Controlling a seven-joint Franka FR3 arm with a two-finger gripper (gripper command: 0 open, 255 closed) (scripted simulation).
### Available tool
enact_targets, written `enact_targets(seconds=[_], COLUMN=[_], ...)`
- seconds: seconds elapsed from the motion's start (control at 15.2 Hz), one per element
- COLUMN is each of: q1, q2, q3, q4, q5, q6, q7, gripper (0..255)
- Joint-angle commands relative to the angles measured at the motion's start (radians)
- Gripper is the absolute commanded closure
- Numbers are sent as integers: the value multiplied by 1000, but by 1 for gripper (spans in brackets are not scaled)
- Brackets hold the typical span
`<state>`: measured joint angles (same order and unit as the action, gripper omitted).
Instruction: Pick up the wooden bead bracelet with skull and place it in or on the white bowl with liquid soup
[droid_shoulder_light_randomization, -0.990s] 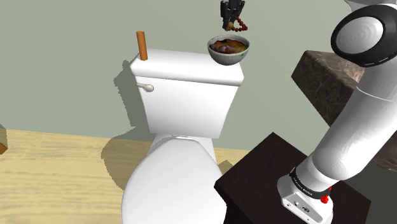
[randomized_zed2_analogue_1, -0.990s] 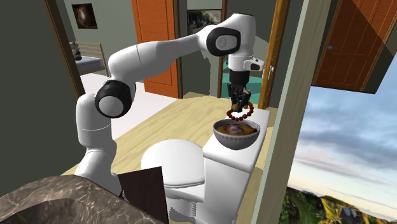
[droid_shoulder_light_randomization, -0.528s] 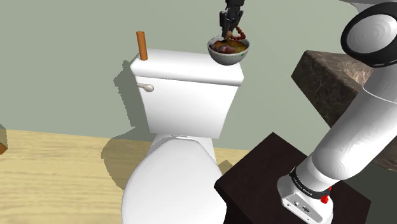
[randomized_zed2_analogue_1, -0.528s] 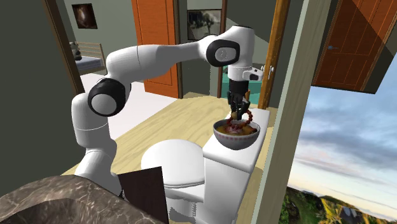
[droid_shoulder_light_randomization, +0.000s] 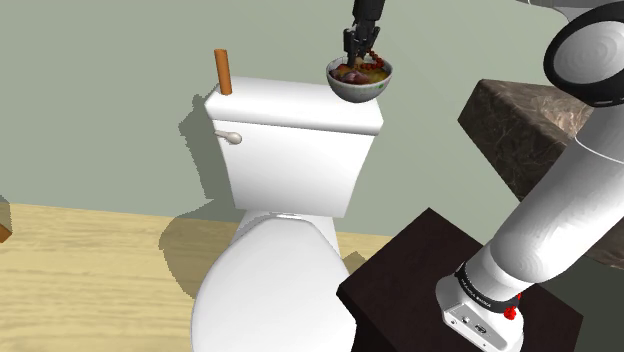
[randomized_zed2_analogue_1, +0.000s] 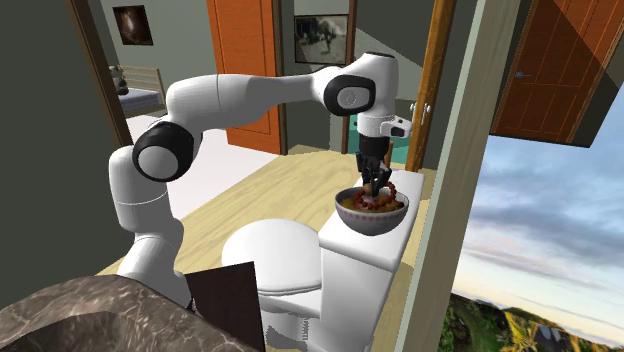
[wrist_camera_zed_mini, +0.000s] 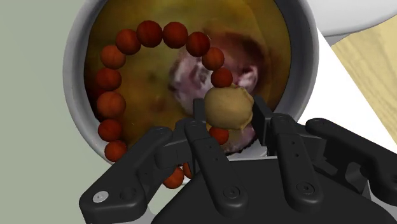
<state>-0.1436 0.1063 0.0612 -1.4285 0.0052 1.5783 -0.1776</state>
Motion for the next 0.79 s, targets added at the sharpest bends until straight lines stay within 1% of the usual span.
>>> enact_targets(seconds=[0.0, 0.13, 0.2, 0.53, 0.73], q1=[0, 0, 0, 0, 1], q2=[0, 0, 0, 0, 41], q3=[0, 0, 0, 0, 1], q4=[-1, -1, -1, -1, 159], q5=[0, 0, 0, 0, -3], q6=[1, 1, 1, 1, -118], q7=[0, 0, 0, 0, 2], gripper=[255, 255, 0, 0, 0])
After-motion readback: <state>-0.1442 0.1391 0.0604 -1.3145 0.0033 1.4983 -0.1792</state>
